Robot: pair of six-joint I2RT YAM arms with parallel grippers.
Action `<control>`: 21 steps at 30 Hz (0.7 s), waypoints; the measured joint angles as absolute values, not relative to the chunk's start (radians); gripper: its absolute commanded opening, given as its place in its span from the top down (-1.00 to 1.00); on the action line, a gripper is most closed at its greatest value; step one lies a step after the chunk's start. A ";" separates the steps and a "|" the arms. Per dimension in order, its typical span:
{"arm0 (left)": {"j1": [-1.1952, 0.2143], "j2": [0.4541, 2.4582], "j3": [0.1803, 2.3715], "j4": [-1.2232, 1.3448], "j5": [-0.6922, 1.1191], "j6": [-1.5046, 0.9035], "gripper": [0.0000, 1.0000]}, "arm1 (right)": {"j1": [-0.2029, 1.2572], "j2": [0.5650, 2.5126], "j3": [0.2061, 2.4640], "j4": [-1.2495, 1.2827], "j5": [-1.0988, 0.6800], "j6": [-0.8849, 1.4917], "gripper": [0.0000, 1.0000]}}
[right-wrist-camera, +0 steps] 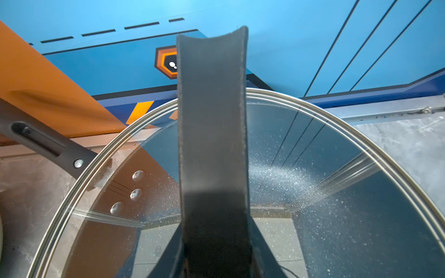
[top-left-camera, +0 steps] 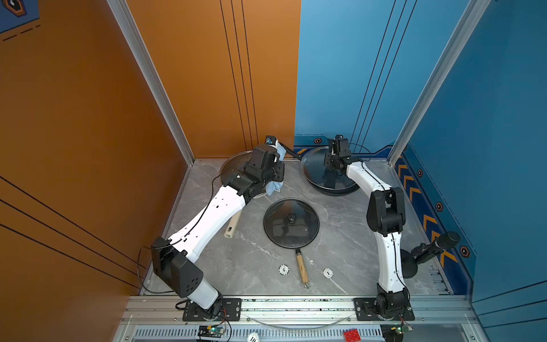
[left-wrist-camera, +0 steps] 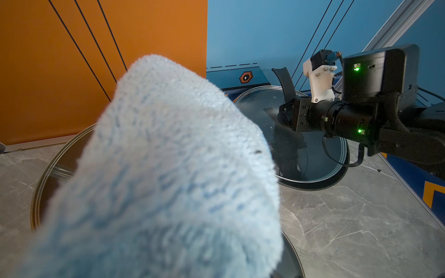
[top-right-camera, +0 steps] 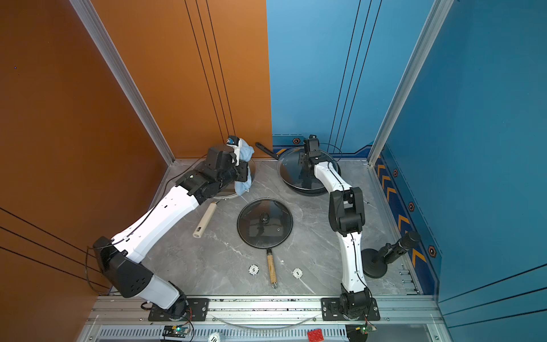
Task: Wipe the pot lid with a cloth
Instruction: Place the pot lid on the cooking pot.
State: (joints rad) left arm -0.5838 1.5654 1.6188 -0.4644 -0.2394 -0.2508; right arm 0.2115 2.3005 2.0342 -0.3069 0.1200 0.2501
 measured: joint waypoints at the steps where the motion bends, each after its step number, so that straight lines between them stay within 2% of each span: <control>1: -0.585 1.565 1.619 -0.464 -0.240 -0.251 0.51 | 0.210 2.300 2.034 -0.308 0.124 0.247 1.00; 11: -0.585 1.571 1.620 -0.466 -0.239 -0.249 0.51 | 0.191 2.299 1.996 -0.259 0.128 0.252 1.00; 21: -0.585 1.593 1.628 -0.468 -0.239 -0.227 0.51 | 0.191 2.209 1.841 -0.200 0.132 0.258 1.00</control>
State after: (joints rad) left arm -0.5850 1.5932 1.6276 -0.4683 -0.2386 -0.2272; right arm 0.1905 2.2093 1.8412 -0.1997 0.1318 0.2577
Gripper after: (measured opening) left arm 0.245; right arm 0.338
